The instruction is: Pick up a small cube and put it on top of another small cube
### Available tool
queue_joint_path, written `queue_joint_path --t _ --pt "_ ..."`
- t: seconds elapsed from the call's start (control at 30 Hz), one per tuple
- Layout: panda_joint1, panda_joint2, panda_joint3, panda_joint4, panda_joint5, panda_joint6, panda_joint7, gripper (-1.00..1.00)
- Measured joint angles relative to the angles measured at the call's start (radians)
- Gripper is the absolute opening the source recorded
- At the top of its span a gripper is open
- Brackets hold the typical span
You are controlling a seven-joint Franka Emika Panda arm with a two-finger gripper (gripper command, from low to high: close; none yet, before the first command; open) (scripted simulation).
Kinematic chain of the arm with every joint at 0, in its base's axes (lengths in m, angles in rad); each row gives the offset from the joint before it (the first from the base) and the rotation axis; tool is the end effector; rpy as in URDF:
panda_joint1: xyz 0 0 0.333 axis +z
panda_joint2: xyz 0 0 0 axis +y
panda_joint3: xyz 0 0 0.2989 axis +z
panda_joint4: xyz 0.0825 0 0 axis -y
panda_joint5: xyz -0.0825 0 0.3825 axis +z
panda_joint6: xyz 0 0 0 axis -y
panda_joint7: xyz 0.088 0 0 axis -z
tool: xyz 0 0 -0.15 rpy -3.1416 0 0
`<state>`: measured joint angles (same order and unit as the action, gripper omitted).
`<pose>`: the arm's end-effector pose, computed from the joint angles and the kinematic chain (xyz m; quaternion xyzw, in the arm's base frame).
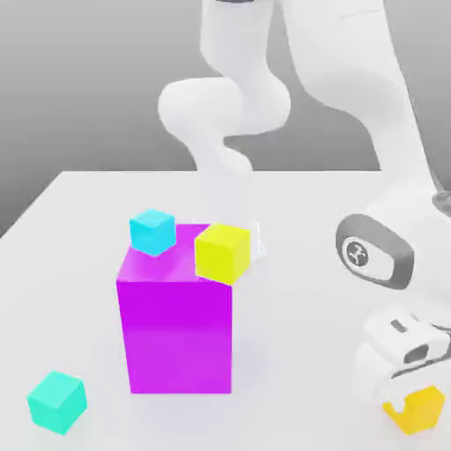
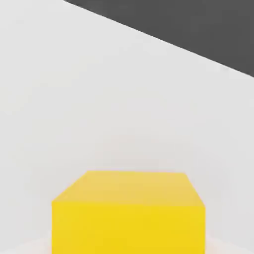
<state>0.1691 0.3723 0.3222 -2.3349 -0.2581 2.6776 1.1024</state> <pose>0.4409 0.2544 0.1271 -0.9801 0.1987 -0.0002 0.0008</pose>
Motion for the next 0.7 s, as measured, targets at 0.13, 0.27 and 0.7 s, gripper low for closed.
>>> queue_joint_path --t 0.13,0.27,0.7 --pt "-0.044 -0.135 -0.018 -0.031 0.020 -0.110 -0.025 -1.00" --pt "-0.091 -0.274 -0.055 -0.062 0.043 -0.218 -0.053 -1.00" --pt "-0.200 -0.743 -0.199 -0.168 0.213 -0.556 -0.213 -1.00"
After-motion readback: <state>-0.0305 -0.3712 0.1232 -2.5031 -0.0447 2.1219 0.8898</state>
